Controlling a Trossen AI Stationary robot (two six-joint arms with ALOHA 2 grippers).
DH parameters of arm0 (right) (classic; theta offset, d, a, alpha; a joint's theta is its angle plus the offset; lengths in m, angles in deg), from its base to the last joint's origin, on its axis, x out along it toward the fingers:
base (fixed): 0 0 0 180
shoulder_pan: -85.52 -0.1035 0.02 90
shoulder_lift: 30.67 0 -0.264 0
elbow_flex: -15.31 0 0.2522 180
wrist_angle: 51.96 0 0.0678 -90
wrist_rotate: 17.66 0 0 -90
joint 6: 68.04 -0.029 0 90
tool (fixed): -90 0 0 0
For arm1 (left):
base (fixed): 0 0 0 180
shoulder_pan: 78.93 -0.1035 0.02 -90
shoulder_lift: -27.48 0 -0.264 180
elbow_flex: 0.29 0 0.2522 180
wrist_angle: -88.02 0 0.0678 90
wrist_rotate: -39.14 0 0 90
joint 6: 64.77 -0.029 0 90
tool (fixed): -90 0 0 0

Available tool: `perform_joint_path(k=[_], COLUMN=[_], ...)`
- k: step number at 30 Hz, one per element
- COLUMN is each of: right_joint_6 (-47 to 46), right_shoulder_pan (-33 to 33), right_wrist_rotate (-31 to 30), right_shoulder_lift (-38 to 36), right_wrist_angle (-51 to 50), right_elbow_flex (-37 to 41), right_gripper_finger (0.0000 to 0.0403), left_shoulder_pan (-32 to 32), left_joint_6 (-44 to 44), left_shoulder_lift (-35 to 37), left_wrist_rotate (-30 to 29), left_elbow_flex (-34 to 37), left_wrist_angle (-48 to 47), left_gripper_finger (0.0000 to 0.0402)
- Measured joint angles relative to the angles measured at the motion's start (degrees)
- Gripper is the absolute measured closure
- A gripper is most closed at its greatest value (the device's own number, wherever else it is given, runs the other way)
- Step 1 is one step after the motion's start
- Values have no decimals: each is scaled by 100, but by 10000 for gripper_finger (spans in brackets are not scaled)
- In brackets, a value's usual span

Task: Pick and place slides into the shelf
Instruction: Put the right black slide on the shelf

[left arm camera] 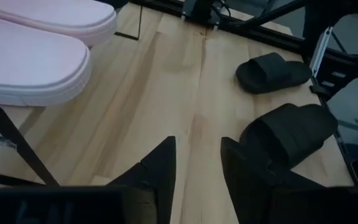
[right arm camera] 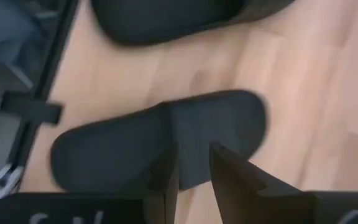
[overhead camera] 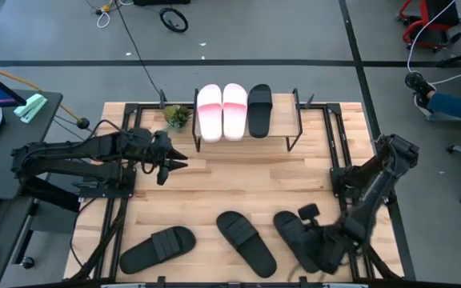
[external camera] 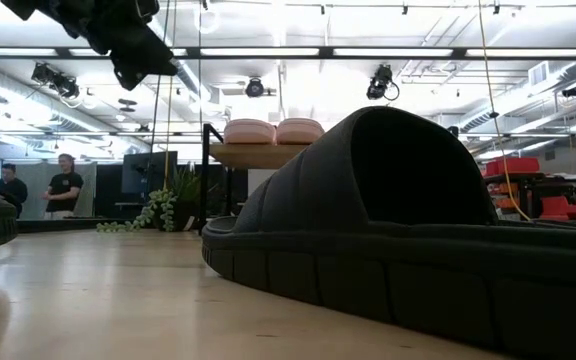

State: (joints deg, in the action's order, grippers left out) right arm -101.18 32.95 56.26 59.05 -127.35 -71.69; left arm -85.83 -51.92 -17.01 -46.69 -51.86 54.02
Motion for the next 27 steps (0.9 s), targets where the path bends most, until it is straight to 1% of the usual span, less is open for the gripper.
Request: perform_joint_path(k=[4, 6, 10, 13, 16, 19, 22, 25, 27], right_joint_6=[-423, -472, -390, -479, -488, -614, -501, -386, -266], right_shoulder_pan=[-571, -802, -1064, -1034, -934, -802, -696, -673, -673], right_wrist_rotate=[-44, -154, -797, -1053, -1068, -1052, -989, -1088, -1260], right_shoulder_lift=[163, 250, 337, 333, 333, 333, 333, 333, 333], right_wrist_angle=[28, 37, 51, 204, 515, 1099, 1515, 1480, 1407], right_elbow_flex=[318, 477, 842, 1043, 1191, 1311, 1384, 1384, 1384], right_gripper_finger=[309, 309, 309, 309, 309, 309, 309, 309, 309], left_shoulder_pan=[-2, -2, -1, -2, -2, -1, 0, -2, -1], left_joint_6=[-3, -4, -5, -3, -3, -1, 22, 149, 150], left_shoulder_lift=[-13, -11, -11, -11, -11, -11, -11, -11, -11], left_wrist_rotate=[-1, -1, -1, 1, 0, 1, 1, 2, 1], left_elbow_flex=[-1, -1, -1, -1, -1, -1, -1, -1, -1], left_wrist_angle=[2, 7, -8, -14, -16, -16, -16, -16, -16], left_gripper_finger=[268, 265, 258, 254, 253, 256, 261, 266, 268])
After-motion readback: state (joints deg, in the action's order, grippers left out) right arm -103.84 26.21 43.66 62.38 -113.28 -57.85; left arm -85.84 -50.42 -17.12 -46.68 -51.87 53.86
